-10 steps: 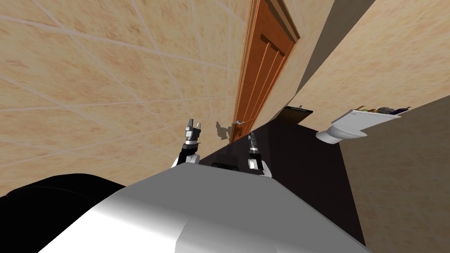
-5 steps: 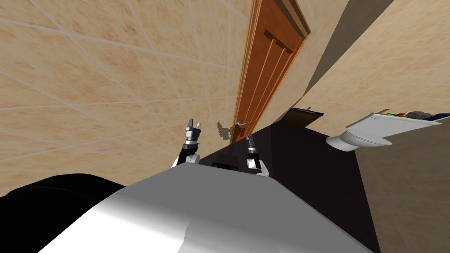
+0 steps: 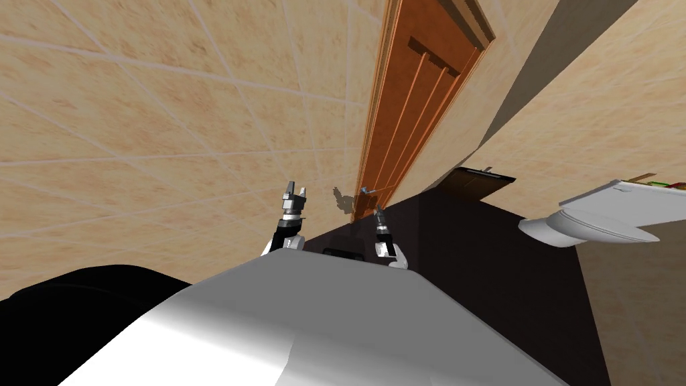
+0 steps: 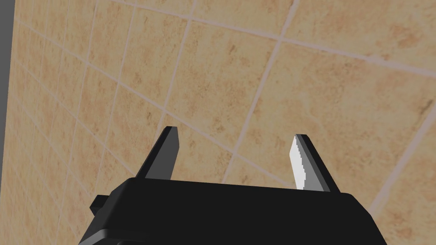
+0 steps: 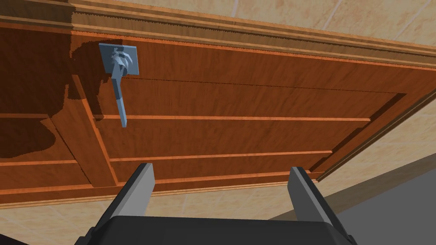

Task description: Pull the door open

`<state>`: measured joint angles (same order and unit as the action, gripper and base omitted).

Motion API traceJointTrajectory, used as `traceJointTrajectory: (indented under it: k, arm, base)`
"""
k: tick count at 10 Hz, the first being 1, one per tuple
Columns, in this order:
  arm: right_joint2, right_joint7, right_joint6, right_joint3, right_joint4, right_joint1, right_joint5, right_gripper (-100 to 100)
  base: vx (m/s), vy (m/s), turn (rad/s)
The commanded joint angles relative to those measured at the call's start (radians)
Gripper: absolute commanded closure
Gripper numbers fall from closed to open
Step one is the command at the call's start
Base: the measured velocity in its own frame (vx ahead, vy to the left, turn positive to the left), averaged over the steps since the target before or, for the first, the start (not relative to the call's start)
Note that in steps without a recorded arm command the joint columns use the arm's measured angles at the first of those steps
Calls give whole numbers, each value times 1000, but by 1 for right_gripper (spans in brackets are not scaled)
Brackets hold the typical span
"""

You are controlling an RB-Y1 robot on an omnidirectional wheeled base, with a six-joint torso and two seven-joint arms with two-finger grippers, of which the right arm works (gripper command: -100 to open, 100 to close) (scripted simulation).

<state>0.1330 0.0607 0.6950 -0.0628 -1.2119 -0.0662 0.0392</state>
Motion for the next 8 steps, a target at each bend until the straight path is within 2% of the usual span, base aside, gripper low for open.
traceJointTrajectory:
  k: [1, 8]
  arm:
    - [1, 9, 11, -5, 42, 17, -1, -100]
    - [8, 44, 55, -24, 213, 88, -4, -100]
  base:
    - [67, -84, 119]
    - [52, -100, 112]
